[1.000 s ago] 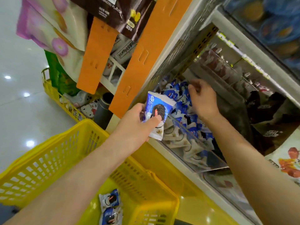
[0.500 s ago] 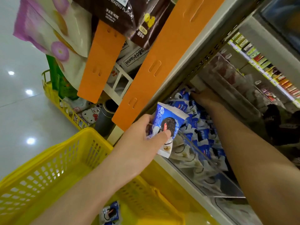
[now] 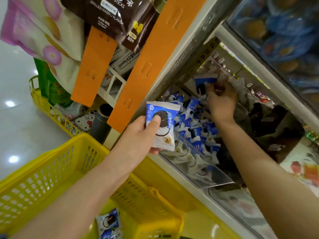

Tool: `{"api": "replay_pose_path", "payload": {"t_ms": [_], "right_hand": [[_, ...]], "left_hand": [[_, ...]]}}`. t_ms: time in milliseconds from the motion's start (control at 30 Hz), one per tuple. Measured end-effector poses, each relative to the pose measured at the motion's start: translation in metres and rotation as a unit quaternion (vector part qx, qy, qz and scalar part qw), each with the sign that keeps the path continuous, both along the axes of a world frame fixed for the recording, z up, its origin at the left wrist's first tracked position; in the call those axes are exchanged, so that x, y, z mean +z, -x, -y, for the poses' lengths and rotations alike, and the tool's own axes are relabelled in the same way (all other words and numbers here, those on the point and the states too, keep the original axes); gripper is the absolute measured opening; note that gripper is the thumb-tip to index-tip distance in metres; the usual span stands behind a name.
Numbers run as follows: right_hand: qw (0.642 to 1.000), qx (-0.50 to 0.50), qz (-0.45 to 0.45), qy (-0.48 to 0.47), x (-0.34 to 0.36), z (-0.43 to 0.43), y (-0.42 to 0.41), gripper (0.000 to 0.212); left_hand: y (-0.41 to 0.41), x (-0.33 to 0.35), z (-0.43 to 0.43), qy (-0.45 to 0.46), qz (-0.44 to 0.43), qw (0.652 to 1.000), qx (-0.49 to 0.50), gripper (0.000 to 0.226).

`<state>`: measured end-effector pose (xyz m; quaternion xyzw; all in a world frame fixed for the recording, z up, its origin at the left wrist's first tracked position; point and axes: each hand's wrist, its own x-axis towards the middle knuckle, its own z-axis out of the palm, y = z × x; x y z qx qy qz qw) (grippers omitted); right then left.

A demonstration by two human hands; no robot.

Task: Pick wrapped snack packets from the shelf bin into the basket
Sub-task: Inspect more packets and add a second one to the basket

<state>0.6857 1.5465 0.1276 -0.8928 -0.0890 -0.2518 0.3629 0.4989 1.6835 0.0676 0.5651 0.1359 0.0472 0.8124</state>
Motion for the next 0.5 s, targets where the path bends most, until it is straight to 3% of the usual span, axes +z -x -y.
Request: {"api": "replay_pose_path", "payload": {"t_ms": [100,233,300,367,500], "right_hand": [[1.0,0.014,-0.018,0.017,0.009,0.015,0.027,0.023],[0.961,0.034,-0.268,0.064,0.002,0.03,0.057,0.023],[0.936,0.056,-0.337,0.084,-0.008,0.037,0.068,0.024],[0.934,0.072,-0.338,0.091,-0.013,0.041,0.074,0.019],[0.971,0.066,-0.188,0.135,-0.002,0.032,0.089,0.028]], "left_hand": [[0.008,0.004,0.006,0.027,0.001,1.0,0.003,0.027],[0.016,0.006,0.014,0.025,-0.002,1.0,-0.001,0.024],[0.02,0.008,0.016,0.016,0.004,1.0,-0.011,0.023],[0.023,0.009,0.018,0.006,0.01,1.0,-0.019,0.022],[0.022,0.011,0.018,0.014,0.012,1.0,-0.016,0.017]]}}
